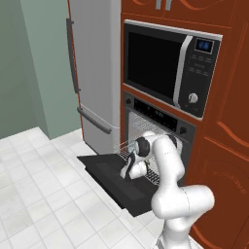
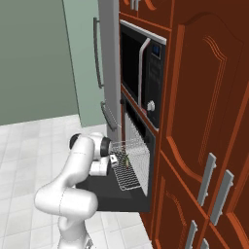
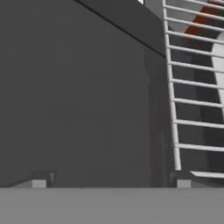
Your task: Place the fish on the bottom rack of the oven, and slide the tray back inside. Close the oven door.
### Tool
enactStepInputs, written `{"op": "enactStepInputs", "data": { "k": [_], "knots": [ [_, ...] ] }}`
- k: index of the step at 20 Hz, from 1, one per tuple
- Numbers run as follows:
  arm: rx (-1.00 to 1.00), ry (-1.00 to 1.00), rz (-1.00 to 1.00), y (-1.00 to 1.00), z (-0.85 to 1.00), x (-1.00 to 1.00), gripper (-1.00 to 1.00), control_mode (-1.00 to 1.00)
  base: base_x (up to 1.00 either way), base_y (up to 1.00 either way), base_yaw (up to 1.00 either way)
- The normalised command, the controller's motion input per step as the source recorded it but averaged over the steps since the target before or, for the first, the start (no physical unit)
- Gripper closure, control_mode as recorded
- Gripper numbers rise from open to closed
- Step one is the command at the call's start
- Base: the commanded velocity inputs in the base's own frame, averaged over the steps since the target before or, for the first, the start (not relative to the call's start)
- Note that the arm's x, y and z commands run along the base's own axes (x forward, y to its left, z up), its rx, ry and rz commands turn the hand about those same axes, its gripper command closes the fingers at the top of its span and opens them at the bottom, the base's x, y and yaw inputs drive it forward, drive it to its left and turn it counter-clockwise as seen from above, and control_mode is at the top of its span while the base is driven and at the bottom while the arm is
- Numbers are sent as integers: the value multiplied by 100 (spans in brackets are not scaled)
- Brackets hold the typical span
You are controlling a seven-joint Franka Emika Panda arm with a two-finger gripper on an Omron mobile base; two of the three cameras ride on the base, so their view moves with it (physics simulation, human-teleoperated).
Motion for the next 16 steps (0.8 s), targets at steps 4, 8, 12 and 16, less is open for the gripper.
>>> {"op": "enactStepInputs", "data": {
  "k": [4, 8, 12, 16],
  "knots": [
    [0, 3, -4, 17, -100, 48, -100, -100, 0, 0, 0],
    [0, 11, -5, 10, -81, 44, -100, -100, 0, 0, 0],
    [0, 21, -9, -30, -36, 51, -100, -100, 0, 0, 0],
    [0, 28, -8, -26, 1, 43, -100, -100, 0, 0, 0]
  ]
}}
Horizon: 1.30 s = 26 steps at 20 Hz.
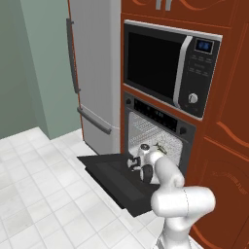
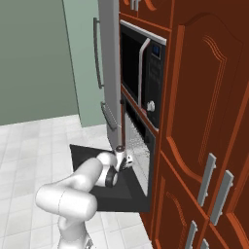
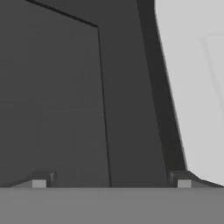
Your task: Place the fish on the bottom rack of the oven, and slide the tray back inside. Close the oven door.
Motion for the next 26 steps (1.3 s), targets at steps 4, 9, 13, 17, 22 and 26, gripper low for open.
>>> {"op": "enactStepInputs", "data": {
  "k": [4, 9, 13, 17, 22, 26],
  "knots": [
    [-3, 21, -2, 16, 51, -29, -100, -100, 0, 0, 0],
    [-3, 17, 0, 88, 91, -87, -100, -100, 0, 0, 0],
    [-5, 3, 0, 100, 85, -100, -100, -100, 0, 0, 0],
    [-9, -3, 3, 100, 39, -100, -100, -100, 0, 0, 0],
    [-11, -17, 2, 100, 11, -100, -100, -100, 0, 0, 0],
    [-11, -36, 0, 100, 19, -100, -100, -100, 0, 0, 0]
  ]
}}
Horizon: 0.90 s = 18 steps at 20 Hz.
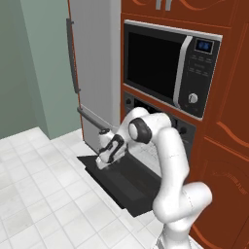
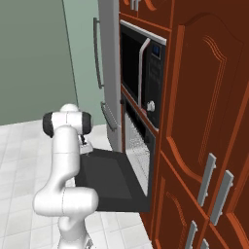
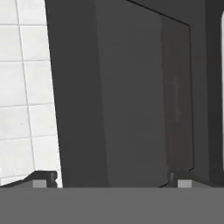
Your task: Place the fish on the bottom rack of the oven, and slide the tray back inside. Close the oven door.
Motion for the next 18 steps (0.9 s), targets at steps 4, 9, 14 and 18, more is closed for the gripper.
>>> {"op": "enactStepInputs", "data": {
  "k": [4, 9, 14, 18],
  "knots": [
    [-4, -51, 0, 84, 35, -100, -100, -100, 0, 0, 0],
    [0, -57, 0, 54, 54, -100, -100, -100, 0, 0, 0],
    [0, -46, -2, 78, 45, -100, -100, -100, 0, 0, 0],
    [-6, -30, -5, 98, 30, -100, -100, -100, 0, 0, 0]
  ]
}}
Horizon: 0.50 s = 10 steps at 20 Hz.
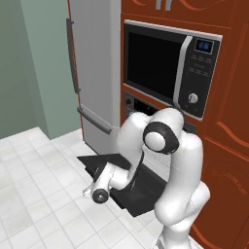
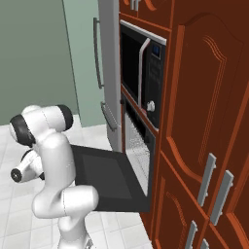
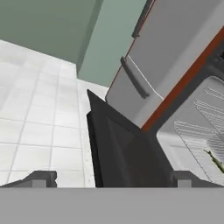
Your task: Place the fish on the bottom rack of the oven, and slide the tray back inside. Close the oven door.
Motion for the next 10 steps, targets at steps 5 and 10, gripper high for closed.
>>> {"op": "enactStepInputs", "data": {
  "k": [5, 10],
  "knots": [
    [-15, -21, -1, 100, 26, -89, -100, -100, 0, 0, 0],
    [-22, -42, 0, 77, 2, -94, -100, -100, 0, 0, 0]
  ]
}}
